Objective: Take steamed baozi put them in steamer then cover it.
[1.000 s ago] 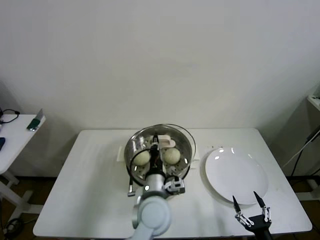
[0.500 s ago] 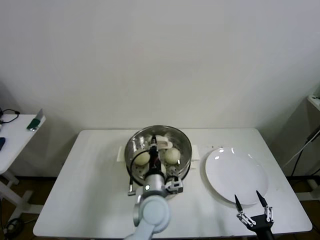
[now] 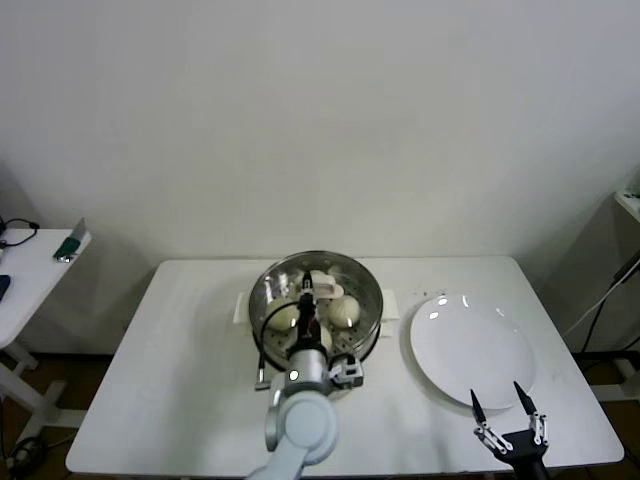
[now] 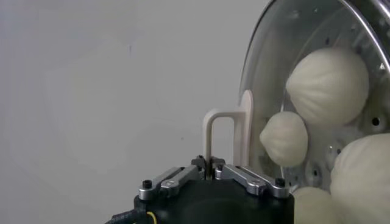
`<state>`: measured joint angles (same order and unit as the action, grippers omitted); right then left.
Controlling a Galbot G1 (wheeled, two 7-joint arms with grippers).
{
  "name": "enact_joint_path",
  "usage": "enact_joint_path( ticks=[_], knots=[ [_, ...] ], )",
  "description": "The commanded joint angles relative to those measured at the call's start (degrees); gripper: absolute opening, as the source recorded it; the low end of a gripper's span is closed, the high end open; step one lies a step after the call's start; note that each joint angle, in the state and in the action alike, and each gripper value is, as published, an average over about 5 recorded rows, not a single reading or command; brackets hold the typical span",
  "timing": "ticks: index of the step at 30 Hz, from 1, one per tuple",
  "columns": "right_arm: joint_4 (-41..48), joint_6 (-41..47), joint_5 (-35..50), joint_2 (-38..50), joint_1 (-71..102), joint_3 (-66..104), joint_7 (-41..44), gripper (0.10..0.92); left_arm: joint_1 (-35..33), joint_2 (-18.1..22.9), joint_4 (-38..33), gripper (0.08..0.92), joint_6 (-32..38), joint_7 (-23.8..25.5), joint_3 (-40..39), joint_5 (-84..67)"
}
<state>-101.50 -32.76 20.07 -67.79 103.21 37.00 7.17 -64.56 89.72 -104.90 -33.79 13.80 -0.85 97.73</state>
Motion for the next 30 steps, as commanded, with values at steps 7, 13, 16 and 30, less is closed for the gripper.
enact_joint_path(
  ticks=[7,13,16,30],
  knots=[
    [0.2,-0.3,-0.2,-0.1,-0.4,0.0,0.0,0.823,-1.2,-1.8,-1.8,0.138,2.0,0.5,-0.1,-0.5],
    [0.0,0.5,-0.2,-0.1,-0.6,-0.3,0.0,0.823,-1.8,-3.0,-5.3,0.247,2.0,1.3,-0.7,-3.4],
    [-0.3,2.4,0.3,0.0,-0.5,-0.5,-0.3,0.823,-2.9,-4.3,-8.6,0.333,1.8,1.6,-1.6,-6.0],
    [-1.6,3.3,3.3,0.3,-0.4,-1.0,-5.9,0.823,-13.5,-13.0,-22.5,0.740,9.1,-11.0,6.2,-43.4]
  ],
)
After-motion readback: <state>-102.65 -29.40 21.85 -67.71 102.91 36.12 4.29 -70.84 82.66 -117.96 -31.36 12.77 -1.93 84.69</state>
